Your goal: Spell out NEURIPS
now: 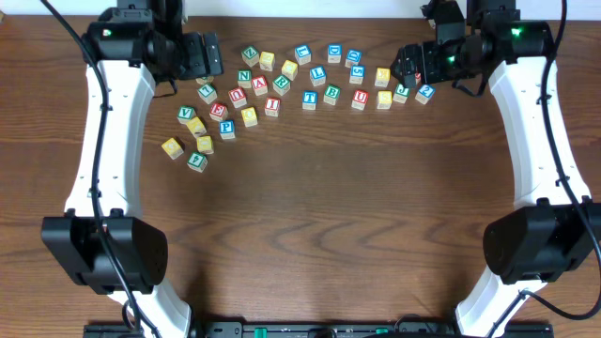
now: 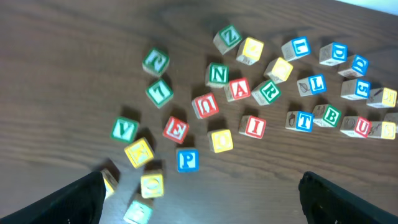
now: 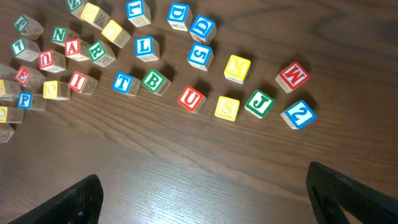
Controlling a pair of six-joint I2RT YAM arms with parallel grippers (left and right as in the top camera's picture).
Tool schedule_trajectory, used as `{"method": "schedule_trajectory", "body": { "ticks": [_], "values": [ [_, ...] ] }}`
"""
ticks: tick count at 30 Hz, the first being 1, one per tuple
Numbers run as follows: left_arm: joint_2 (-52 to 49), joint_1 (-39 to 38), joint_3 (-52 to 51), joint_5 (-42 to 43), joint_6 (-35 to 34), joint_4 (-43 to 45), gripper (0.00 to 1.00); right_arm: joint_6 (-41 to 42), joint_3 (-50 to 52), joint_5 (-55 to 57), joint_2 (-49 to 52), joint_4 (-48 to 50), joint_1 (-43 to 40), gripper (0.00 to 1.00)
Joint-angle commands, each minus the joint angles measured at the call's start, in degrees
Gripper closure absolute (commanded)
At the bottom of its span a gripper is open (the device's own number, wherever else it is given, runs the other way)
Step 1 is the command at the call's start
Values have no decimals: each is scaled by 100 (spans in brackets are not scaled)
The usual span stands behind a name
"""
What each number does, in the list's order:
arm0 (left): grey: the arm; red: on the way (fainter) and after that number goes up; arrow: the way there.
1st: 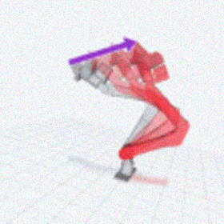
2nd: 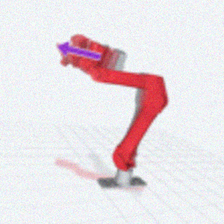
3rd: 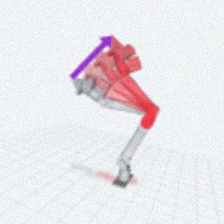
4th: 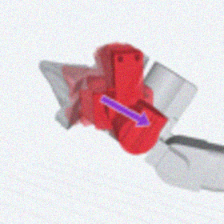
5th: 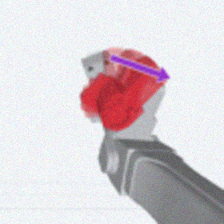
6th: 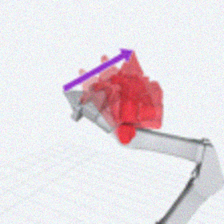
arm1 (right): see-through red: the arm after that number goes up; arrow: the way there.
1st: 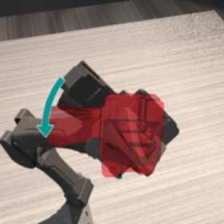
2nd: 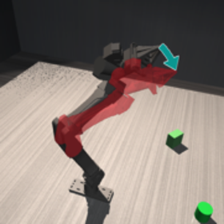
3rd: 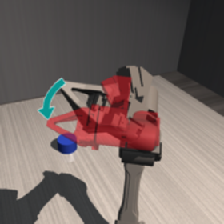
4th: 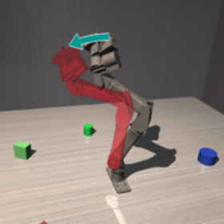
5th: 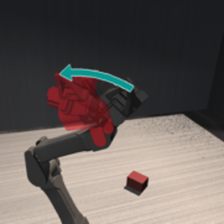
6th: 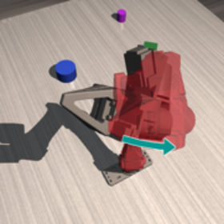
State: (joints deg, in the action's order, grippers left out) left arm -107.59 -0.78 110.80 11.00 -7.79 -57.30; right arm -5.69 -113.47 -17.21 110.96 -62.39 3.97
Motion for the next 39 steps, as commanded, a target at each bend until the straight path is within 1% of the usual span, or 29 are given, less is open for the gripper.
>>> {"method": "schedule_trajectory", "body": {
  "ticks": [1, 5, 9, 11, 13, 16, 18, 23, 25, 32, 39],
  "values": [
    [-111, 15, -190, -114, -695, -28, 2, -13, -107, -96, -17, -26, 42, 1],
    [-144, -28, -352, -450, -1069, -28, 2, 164, -107, -90, -17, -26, 42, 1],
    [-151, -131, -446, -577, -1084, -31, 2, 348, -107, -52, -17, -22, 42, 1],
    [-160, -199, -461, -601, -1102, -31, 2, 516, -107, 94, -17, -17, 42, 1],
    [-175, -306, -463, -817, -1191, -35, 2, 896, -107, 455, -7, -24, 42, 1],
    [-177, -407, -470, -981, -1250, -33, 2, 1132, -107, 686, -4, -37, 42, 2],
    [-179, -461, -474, -984, -1252, -35, 0, 1147, -107, 706, -4, -39, 42, 3],
    [-227, -520, -503, -1062, -1429, -59, 5, 1145, -107, 706, -2, -37, 42, 4],
    [-323, -520, -544, -1062, -1550, -76, 6, 1145, -107, 706, -2, -42, 42, 4],
    [-546, -643, -581, -1060, -1545, -50, 7, 1145, -107, 704, -2, -22, 44, 1],
    [-557, -855, -581, -1060, -1547, 142, 6, 1145, -107, 699, -2, -26, 50, 1]
  ]
}}
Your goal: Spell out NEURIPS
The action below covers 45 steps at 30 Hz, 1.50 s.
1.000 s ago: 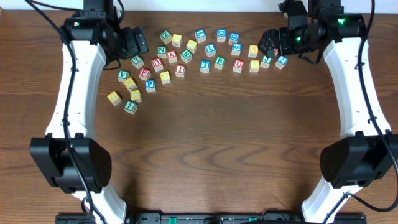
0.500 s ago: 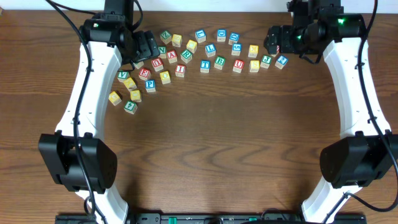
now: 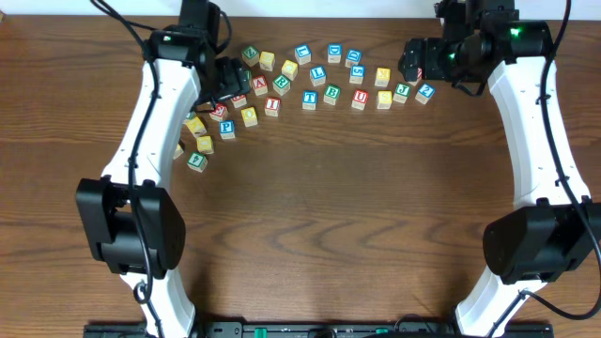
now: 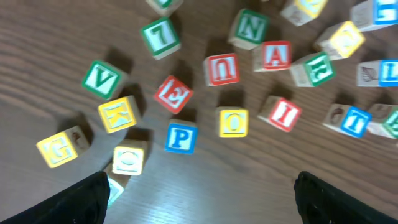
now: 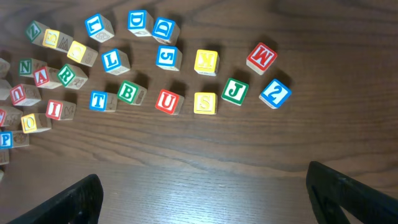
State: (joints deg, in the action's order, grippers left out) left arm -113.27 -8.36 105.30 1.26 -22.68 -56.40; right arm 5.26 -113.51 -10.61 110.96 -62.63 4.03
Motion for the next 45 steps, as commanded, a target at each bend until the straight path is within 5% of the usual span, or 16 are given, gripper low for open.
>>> {"method": "schedule_trajectory", "body": {
  "ticks": [1, 12, 24, 34, 45],
  "values": [
    [11, -120, -31, -61, -59, 92, 7, 50, -103, 37, -2, -2, 44, 1],
    [11, -223, -31, -26, -55, 162, 1, 50, -101, 39, -2, 2, 48, 1],
    [11, -223, -28, -422, -31, 160, 8, 466, -101, 240, 127, 4, 46, 1],
    [11, -223, -28, -542, 11, 136, 8, 695, -101, 323, 592, 157, 151, 34],
    [11, -203, -31, -542, 11, 118, 8, 693, -101, 625, 896, 564, 476, 40]
  ]
}}
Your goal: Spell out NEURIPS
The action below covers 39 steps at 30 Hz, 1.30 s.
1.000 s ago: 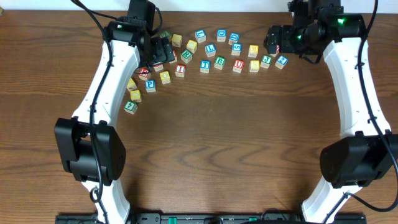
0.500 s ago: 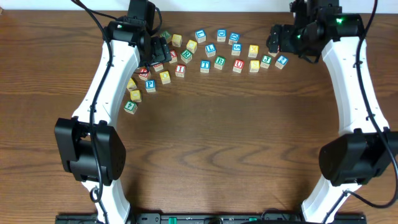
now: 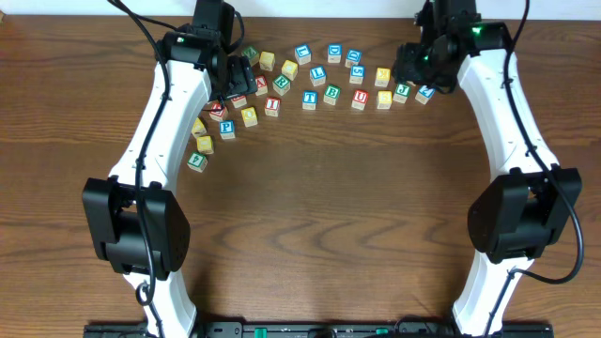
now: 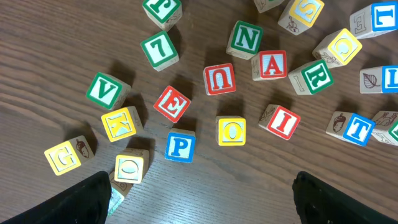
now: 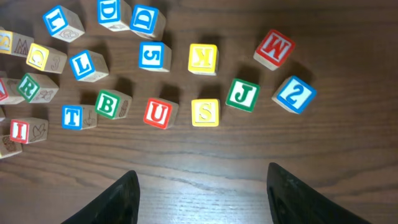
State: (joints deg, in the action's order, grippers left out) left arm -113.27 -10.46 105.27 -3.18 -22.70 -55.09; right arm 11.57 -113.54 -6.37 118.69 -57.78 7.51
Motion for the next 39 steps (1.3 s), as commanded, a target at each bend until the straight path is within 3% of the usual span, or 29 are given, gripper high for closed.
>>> {"method": "schedule_trajectory", "body": {
  "ticks": [1, 21, 28, 33, 39],
  "values": [
    [11, 15, -28, -98, 13, -15, 8, 61, -98, 201, 140, 118, 160, 39],
    [11, 116, -28, -361, 101, 17, 11, 63, -98, 240, 321, 308, 417, 29],
    [11, 501, -28, -339, 581, 74, 11, 63, -98, 240, 321, 293, 417, 21],
    [9, 667, -28, 153, 1067, 129, 11, 63, -98, 240, 319, 291, 417, 18],
    [-37, 669, -28, 149, 1091, 170, 11, 63, -98, 240, 319, 269, 417, 16]
  ]
}}
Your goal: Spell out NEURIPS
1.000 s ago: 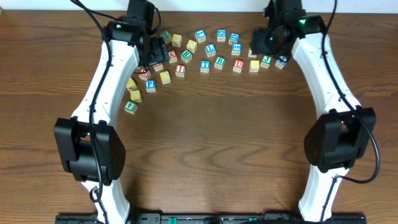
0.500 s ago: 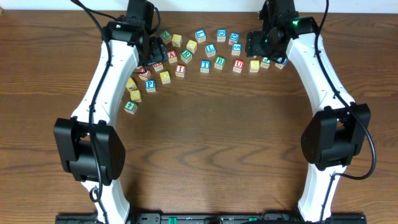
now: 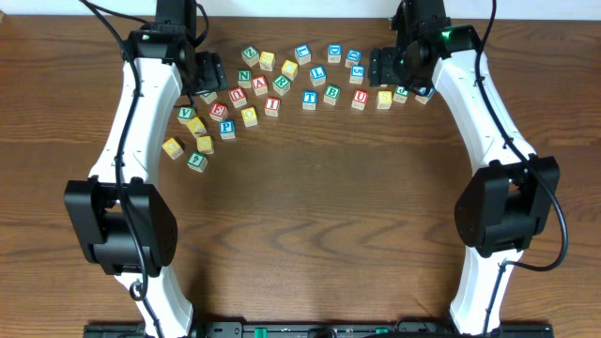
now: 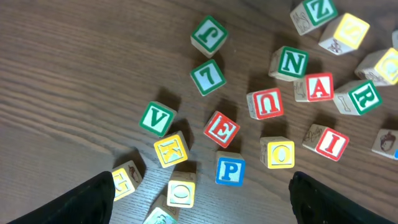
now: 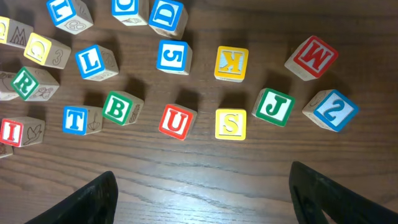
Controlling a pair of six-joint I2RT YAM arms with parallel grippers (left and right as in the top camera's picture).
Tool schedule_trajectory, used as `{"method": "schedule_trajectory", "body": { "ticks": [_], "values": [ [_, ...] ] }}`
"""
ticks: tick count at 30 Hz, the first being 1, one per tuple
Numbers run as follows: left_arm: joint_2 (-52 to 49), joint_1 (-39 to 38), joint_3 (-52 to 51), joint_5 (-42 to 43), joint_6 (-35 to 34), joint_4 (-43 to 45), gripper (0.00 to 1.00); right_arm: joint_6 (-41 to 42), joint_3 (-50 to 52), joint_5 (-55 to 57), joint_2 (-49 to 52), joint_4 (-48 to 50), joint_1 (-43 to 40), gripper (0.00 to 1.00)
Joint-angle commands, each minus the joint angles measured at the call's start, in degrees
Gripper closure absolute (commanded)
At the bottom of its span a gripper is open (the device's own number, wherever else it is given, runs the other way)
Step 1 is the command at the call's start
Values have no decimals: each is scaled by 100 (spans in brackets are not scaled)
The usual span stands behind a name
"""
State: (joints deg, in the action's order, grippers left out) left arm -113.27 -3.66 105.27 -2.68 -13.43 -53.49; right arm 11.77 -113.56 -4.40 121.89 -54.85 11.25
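Lettered wooden blocks lie scattered along the far side of the table. The left wrist view shows green N point(image 4: 291, 63), red U point(image 4: 265, 104), red E point(image 4: 221, 129), blue P point(image 4: 230, 170), red I point(image 4: 328, 142) and green R point(image 4: 362, 96). The right wrist view shows another red U point(image 5: 176, 121) and yellow S point(image 5: 231, 124). My left gripper point(image 4: 205, 208) hovers open over the left cluster, holding nothing. My right gripper point(image 5: 202, 199) hovers open just in front of the U and S, also holding nothing.
Other blocks stand among them: red A point(image 4: 318, 86), yellow O point(image 4: 278, 153), green V point(image 4: 157, 119), green B point(image 5: 115, 107), blue T point(image 5: 75, 119), green J point(image 5: 273, 106), blue 2 point(image 5: 336, 110). Bare brown tabletop point(image 3: 310, 216) spreads in front of the blocks.
My left gripper has shifted left over the cluster, so the blocks sit further right in its view. My right gripper has moved left and its jaws stand wider. No block has moved.
Both grippers were open at the outer ends of the block row. The left one then stood over the left cluster near E, P and O, and the right one came over the U and S. Both are open, and every block lies where it lay.
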Motion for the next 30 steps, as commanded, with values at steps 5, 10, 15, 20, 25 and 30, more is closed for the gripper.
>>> {"method": "schedule_trajectory", "body": {
  "ticks": [5, 10, 15, 20, 25, 30],
  "values": [
    [-201, -11, -28, 101, 155, -44, 12, 44, -96, 44, 0, -48, 44, 15],
    [-280, -11, -33, 96, -33, -87, 12, 44, -96, 44, 0, -46, 46, 14],
    [-280, -11, -33, 94, -81, -87, 14, 44, -96, 44, 0, -50, 48, 14],
    [-280, -11, -33, 94, -81, -57, 18, 44, -96, 42, 0, -70, 48, 14],
    [-282, -15, -33, 96, -83, 4, 18, 44, -96, 42, 0, -68, 48, 12],
    [-282, -42, -33, 101, -304, 361, 18, 44, -96, 42, 0, -68, 48, 1]
  ]
}}
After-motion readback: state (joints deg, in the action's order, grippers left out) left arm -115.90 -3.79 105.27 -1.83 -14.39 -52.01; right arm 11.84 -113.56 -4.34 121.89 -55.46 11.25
